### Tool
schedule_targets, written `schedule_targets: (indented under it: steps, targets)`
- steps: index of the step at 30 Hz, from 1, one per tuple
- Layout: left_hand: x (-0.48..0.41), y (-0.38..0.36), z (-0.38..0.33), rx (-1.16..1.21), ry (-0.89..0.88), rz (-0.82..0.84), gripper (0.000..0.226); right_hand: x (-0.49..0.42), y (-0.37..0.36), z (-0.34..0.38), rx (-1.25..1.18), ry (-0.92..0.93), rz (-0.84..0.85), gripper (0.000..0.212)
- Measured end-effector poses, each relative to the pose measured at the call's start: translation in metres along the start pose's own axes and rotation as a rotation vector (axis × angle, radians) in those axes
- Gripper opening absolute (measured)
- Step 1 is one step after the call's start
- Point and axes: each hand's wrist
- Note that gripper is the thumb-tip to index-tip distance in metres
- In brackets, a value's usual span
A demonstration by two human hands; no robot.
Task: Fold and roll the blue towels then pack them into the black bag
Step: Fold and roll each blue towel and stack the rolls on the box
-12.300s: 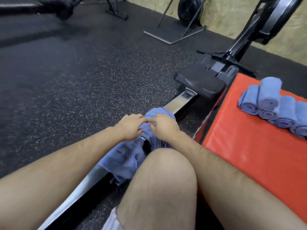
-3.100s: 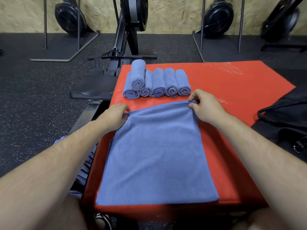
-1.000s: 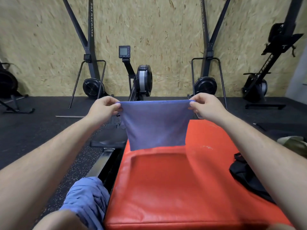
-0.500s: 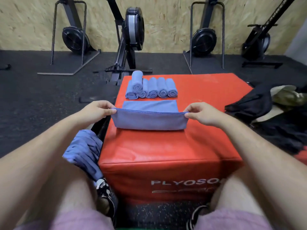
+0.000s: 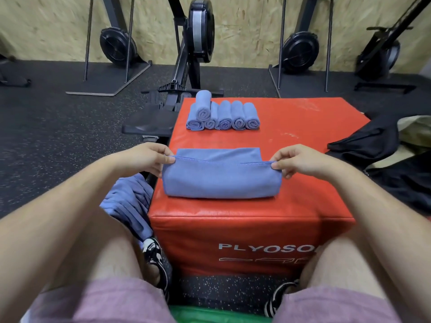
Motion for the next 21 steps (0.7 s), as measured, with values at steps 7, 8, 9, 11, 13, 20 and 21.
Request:
schedule_targets:
  steps: [7, 8, 9, 11, 13, 20, 21]
  targets:
    - [-0.034, -0.002, 0.006, -0.021, -0.007, -0.183, 0.008, -0.035, 0.001, 0.000, 0.116, 0.001, -0.130, 0.008]
    - [-0.042, -0.003, 0.008, -0.016, -0.001, -0.218, 0.009, -0.043, 0.000, -0.001, 0.135, 0.001, -0.147, 0.007]
    - [-0.050, -0.004, 0.010, -0.015, 0.005, -0.249, 0.011, -0.052, 0.000, -0.003, 0.156, 0.002, -0.162, 0.007]
    - [-0.066, -0.007, 0.014, -0.026, 0.015, -0.306, 0.012, -0.069, -0.001, -0.005, 0.207, 0.004, -0.184, 0.008]
    - [-0.081, -0.010, 0.017, -0.063, 0.026, -0.353, 0.013, -0.086, -0.004, -0.009, 0.262, 0.004, -0.194, 0.011]
    - [-0.116, -0.020, 0.037, -0.246, 0.081, -0.441, 0.009, -0.120, -0.014, -0.031, 0.384, -0.058, -0.285, 0.007]
    - [-0.118, -0.020, 0.039, -0.255, 0.078, -0.461, 0.009, -0.123, -0.015, -0.032, 0.389, -0.069, -0.297, 0.007]
Point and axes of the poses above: each hand's wrist, its own x-axis away from the middle knuckle, its own y-axis out of the back of the hand, z = x × y, and after that the axes turned 1 degree about z, right-handed
